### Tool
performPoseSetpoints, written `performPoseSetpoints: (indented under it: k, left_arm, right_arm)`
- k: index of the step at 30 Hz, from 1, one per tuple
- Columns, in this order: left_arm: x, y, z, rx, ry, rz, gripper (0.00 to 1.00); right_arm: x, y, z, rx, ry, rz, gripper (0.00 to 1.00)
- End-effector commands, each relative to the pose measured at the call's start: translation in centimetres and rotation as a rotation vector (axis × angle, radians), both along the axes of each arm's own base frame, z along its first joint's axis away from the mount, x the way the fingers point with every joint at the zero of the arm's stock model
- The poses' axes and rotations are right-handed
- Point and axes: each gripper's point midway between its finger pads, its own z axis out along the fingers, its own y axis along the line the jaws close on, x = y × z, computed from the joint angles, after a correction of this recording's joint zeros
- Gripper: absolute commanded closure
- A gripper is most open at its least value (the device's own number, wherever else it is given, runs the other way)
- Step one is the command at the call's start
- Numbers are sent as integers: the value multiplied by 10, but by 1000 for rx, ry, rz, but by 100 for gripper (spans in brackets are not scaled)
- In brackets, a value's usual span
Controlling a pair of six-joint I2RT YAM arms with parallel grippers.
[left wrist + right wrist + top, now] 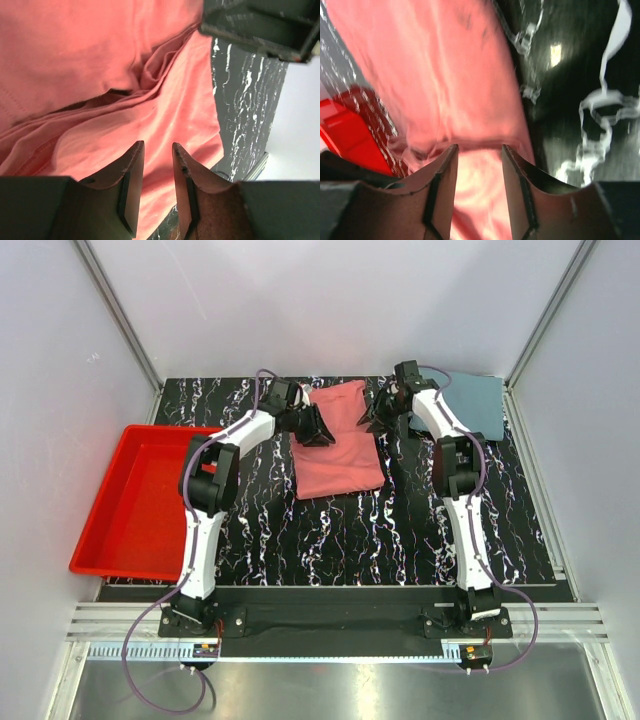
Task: Fold and stack the t-shirts
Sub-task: Fold the tshirt
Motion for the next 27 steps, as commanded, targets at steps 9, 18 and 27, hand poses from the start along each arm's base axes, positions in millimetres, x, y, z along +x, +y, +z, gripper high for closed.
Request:
performPoseSetpoints:
  k: [9,18,27]
  left_arm:
    - [40,11,4,-145,-26,56,66]
    - [43,15,-51,-103,113,94,69]
    - [34,28,2,-15,37,37,65]
  right_arm:
    - [-110,36,71,274,53,222,57]
    - [-181,12,-20,237,207,215,93]
    - [-164,-9,24,120,142,191,91]
